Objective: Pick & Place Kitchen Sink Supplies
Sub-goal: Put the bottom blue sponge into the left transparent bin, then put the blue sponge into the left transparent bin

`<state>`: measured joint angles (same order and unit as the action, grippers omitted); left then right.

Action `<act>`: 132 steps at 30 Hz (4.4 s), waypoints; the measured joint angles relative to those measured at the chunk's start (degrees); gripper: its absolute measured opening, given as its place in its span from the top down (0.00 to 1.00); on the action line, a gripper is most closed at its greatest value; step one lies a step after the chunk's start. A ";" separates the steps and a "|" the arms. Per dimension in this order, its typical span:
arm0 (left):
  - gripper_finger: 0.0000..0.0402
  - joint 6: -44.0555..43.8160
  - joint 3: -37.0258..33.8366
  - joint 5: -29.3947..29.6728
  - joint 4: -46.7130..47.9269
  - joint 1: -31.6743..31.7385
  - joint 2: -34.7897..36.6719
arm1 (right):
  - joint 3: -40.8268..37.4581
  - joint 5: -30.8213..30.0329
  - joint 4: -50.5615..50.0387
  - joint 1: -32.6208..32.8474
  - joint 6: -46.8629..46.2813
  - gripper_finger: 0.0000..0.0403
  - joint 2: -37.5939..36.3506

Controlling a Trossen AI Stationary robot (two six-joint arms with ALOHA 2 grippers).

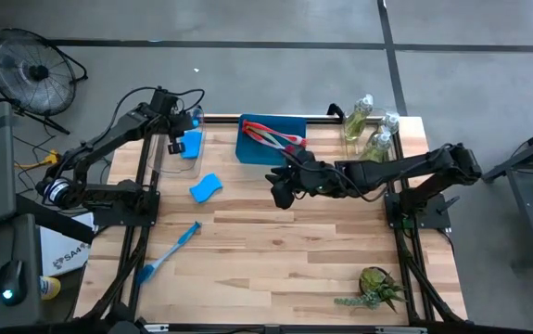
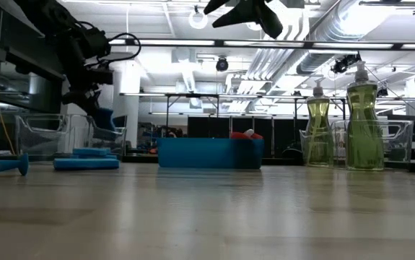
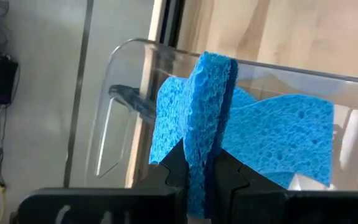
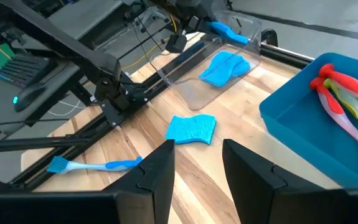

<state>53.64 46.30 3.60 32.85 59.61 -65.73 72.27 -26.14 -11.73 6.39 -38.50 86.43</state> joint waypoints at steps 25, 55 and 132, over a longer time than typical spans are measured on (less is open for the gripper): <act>0.61 -0.17 -7.63 -2.33 -4.42 0.01 -0.13 | 0.00 5.58 2.19 0.11 -0.67 0.68 1.49; 0.11 -4.33 0.17 -7.55 16.00 0.01 0.79 | 0.00 9.94 1.58 1.27 -2.15 0.68 1.45; 0.11 -47.29 20.93 -14.04 40.76 -32.75 11.15 | -0.01 15.09 -27.32 -0.89 3.51 0.52 1.34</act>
<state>6.35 67.23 -10.44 73.61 26.86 -54.59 72.26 -11.05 -39.04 5.50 -35.00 87.77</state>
